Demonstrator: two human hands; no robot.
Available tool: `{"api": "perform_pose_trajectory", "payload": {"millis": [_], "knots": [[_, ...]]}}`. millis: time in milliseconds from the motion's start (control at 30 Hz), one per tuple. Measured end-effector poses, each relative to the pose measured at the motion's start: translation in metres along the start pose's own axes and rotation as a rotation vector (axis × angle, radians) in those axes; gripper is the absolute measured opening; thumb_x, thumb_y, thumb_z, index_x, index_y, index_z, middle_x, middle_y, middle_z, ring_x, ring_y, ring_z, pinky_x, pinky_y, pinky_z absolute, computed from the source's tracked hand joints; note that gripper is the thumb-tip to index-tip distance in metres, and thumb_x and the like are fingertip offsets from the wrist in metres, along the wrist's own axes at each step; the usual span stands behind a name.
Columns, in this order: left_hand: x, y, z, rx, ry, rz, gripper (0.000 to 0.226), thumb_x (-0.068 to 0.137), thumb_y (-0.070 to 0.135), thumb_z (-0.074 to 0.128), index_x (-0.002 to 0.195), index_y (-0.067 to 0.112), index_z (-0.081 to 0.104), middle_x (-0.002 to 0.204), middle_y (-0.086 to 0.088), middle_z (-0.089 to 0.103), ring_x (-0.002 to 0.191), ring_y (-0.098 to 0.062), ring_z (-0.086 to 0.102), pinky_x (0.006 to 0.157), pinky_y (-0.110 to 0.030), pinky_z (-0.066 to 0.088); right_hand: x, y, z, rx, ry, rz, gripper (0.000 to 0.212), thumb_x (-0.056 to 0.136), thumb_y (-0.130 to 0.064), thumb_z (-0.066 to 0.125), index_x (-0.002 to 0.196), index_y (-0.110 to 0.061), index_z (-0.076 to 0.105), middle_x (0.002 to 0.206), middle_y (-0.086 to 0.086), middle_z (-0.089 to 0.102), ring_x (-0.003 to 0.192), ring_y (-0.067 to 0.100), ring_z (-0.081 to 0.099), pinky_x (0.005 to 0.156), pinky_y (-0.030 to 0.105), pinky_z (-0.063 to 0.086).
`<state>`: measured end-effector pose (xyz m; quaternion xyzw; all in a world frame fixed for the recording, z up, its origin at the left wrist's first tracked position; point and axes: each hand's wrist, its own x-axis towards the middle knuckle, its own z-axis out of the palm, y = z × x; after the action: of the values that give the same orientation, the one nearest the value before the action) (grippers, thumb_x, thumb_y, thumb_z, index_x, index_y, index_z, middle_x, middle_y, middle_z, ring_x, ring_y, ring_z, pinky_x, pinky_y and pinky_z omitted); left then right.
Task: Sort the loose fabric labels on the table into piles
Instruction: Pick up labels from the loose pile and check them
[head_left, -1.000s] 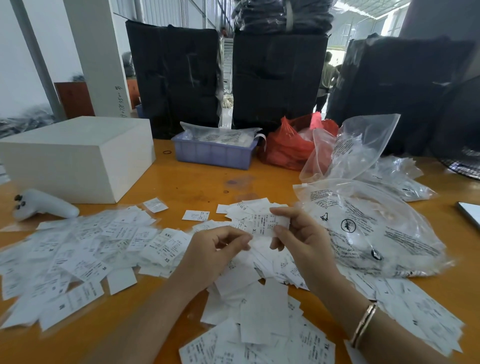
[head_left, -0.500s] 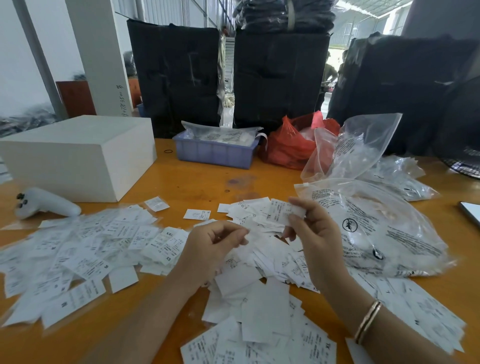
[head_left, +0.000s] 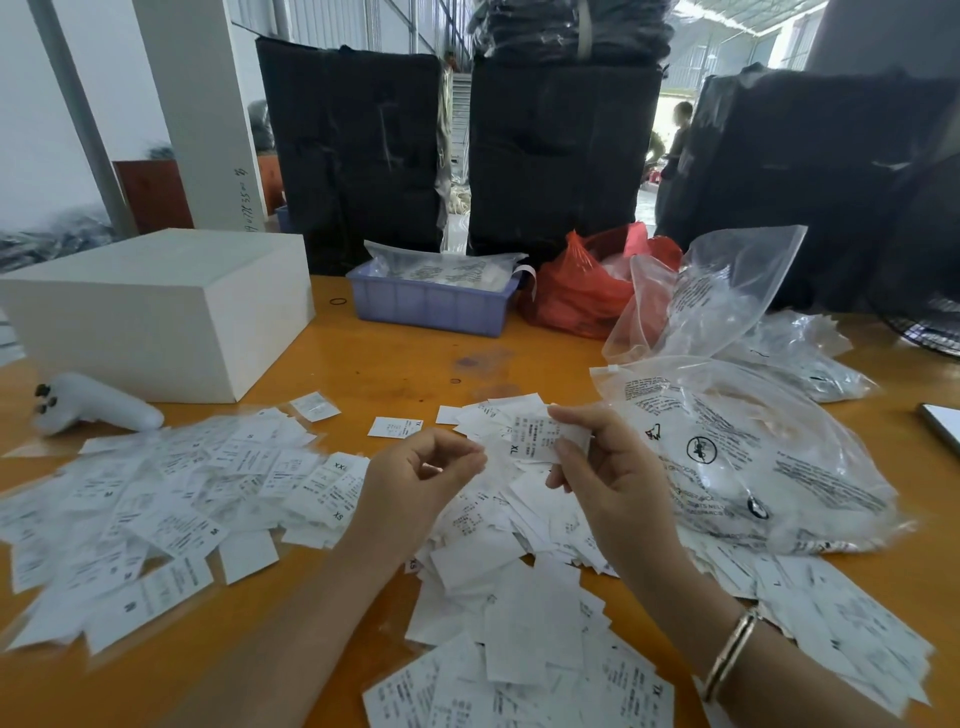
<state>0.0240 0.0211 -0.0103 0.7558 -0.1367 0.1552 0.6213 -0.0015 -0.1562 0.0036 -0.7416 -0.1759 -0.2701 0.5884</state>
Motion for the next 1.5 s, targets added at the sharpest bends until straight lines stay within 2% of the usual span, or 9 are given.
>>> {"api": "perform_pose_trajectory", "payload": {"millis": [233,467,600,767,933,1100,1267,1367,1500], "knots": [[0.001,-0.001,-0.002,0.042,0.012,0.042,0.012,0.079,0.023,0.072,0.073,0.033,0.068,0.074,0.016,0.070,0.065,-0.002,0.062,0.057,-0.009,0.047,-0.003,0.002,0.005,-0.181,-0.002,-0.115,0.036,0.087,0.007,0.058,0.103,-0.026,0.060,0.070,-0.011,0.059,0.057,-0.004,0.058,0.048,0.003,0.038],[0.000,0.000,-0.002,0.083,-0.055,0.098,0.009,0.074,0.044,0.061,0.078,0.036,0.066,0.078,0.023,0.069,0.074,0.000,0.064,0.061,-0.009,0.049,-0.003,0.007,0.005,-0.296,-0.033,-0.206,0.029,0.086,-0.007,0.055,0.102,-0.031,0.059,0.084,-0.023,0.058,0.065,0.012,0.062,0.055,0.015,0.047],[0.000,-0.001,-0.001,0.064,-0.118,0.084,0.015,0.075,0.046,0.056,0.083,0.038,0.066,0.080,0.025,0.069,0.083,0.004,0.064,0.062,-0.008,0.048,-0.001,0.010,0.005,-0.311,-0.081,-0.178,0.032,0.085,-0.006,0.054,0.100,-0.033,0.060,0.080,-0.012,0.060,0.063,0.018,0.060,0.052,0.025,0.048],[-0.002,-0.002,0.003,0.034,-0.202,0.015,0.009,0.078,0.029,0.068,0.082,0.038,0.067,0.079,0.026,0.069,0.077,0.002,0.066,0.064,-0.009,0.050,-0.002,0.012,0.006,-0.237,-0.257,0.027,0.056,0.089,-0.003,0.058,0.112,-0.053,0.045,0.067,-0.013,0.060,0.062,0.004,0.062,0.055,0.011,0.045],[-0.001,-0.002,0.000,-0.052,-0.107,-0.058,0.014,0.081,0.018,0.072,0.083,0.032,0.069,0.080,0.021,0.071,0.071,0.004,0.066,0.057,-0.007,0.047,-0.001,0.013,0.007,-0.055,-0.091,0.197,0.033,0.088,-0.013,0.063,0.103,-0.041,0.053,0.080,-0.012,0.068,0.059,0.008,0.062,0.056,0.022,0.049],[-0.001,-0.001,0.000,0.032,-0.097,-0.018,0.007,0.074,0.038,0.070,0.080,0.035,0.069,0.082,0.023,0.069,0.077,0.007,0.062,0.063,-0.004,0.044,-0.011,0.014,0.014,-0.294,-0.160,0.050,0.024,0.086,-0.012,0.066,0.085,-0.036,0.068,0.064,-0.024,0.063,0.061,0.000,0.059,0.056,0.008,0.042],[0.001,-0.003,-0.004,0.072,-0.078,-0.013,0.002,0.075,0.037,0.069,0.077,0.036,0.068,0.083,0.026,0.069,0.080,0.009,0.062,0.063,-0.002,0.043,-0.012,0.009,0.010,-0.534,-0.333,-0.144,0.031,0.088,-0.009,0.056,0.112,-0.023,0.068,0.102,-0.014,0.066,0.081,-0.002,0.057,0.073,0.014,0.045],[0.003,-0.006,-0.011,0.091,0.010,-0.056,0.002,0.079,0.035,0.069,0.079,0.036,0.067,0.080,0.030,0.067,0.078,0.012,0.060,0.060,-0.002,0.043,0.005,0.003,-0.007,-0.565,-0.164,-0.148,0.031,0.090,-0.007,0.057,0.116,-0.021,0.065,0.106,-0.010,0.063,0.084,-0.005,0.057,0.080,0.014,0.046],[0.006,-0.009,-0.019,0.242,0.183,-0.071,0.005,0.085,0.032,0.066,0.089,0.035,0.063,0.080,0.020,0.065,0.076,0.001,0.060,0.054,-0.008,0.043,0.048,0.000,-0.057,-0.590,0.242,-0.082,0.027,0.090,-0.003,0.052,0.111,-0.014,0.065,0.100,-0.004,0.062,0.071,-0.004,0.055,0.062,0.006,0.044]]}}
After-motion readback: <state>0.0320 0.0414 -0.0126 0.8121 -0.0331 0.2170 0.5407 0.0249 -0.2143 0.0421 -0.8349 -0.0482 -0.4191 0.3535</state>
